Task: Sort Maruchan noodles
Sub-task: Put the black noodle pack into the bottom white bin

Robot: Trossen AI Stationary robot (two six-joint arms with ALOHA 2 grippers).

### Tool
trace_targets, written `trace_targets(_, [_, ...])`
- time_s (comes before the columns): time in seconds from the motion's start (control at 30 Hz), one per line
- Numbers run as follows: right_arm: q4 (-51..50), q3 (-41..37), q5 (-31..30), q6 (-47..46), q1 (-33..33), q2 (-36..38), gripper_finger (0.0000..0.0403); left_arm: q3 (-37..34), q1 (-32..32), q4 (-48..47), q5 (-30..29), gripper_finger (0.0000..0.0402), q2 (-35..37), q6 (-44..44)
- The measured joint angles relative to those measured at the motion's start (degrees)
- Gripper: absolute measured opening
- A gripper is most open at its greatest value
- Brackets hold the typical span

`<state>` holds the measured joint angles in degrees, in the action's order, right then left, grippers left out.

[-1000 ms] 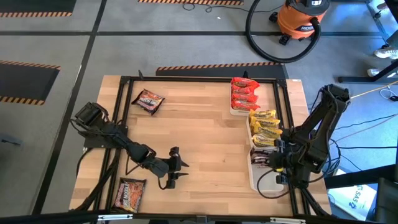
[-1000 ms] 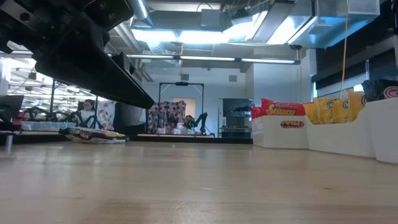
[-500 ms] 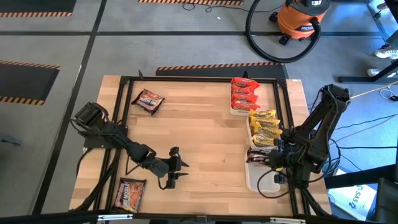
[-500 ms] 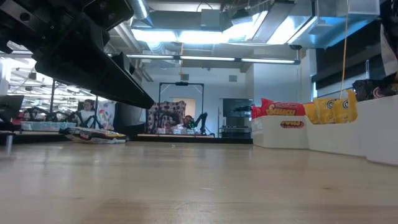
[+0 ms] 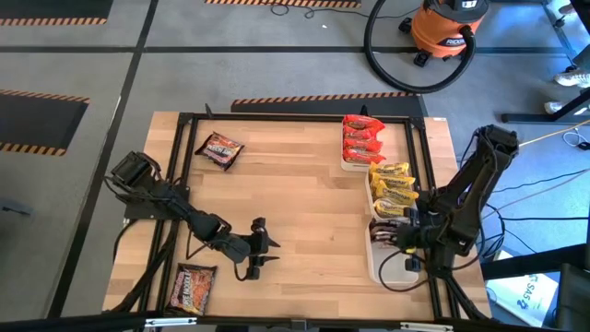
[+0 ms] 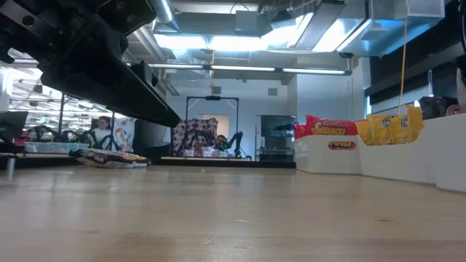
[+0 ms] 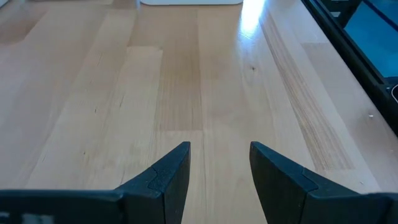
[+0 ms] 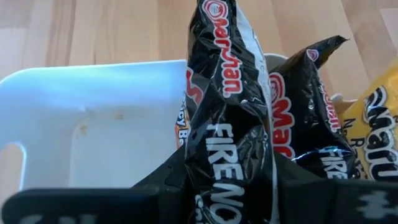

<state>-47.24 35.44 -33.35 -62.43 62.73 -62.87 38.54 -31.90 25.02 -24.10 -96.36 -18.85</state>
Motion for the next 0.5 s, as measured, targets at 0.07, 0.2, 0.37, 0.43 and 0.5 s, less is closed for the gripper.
trace_targets(0.07, [-0.1,0.0,0.7,0.0,-0.6,0.0,0.0095,0.0,0.0,0.0,0.0,0.016,0.0,0.0])
trace_targets(0.2, [0.6,-0.4,1.1,0.1,-1.1,-0.4,0.0095,0.0,0.0,0.0,0.0,0.016,0.0,0.0])
trace_targets(0.37, [2.8,-2.6,1.4,-0.2,-1.7,-1.7,0.0095,0.0,-0.1,0.0,0.0,0.016,0.0,0.0])
trace_targets(0.43, [3.8,-3.4,0.9,-0.2,-1.7,-2.3,0.0095,0.0,-0.1,0.0,0.0,0.016,0.0,0.0])
trace_targets(0.5, [4.0,-3.5,0.8,-0.2,-1.7,-2.6,0.0095,0.0,-0.1,0.0,0.0,0.016,0.0,0.0])
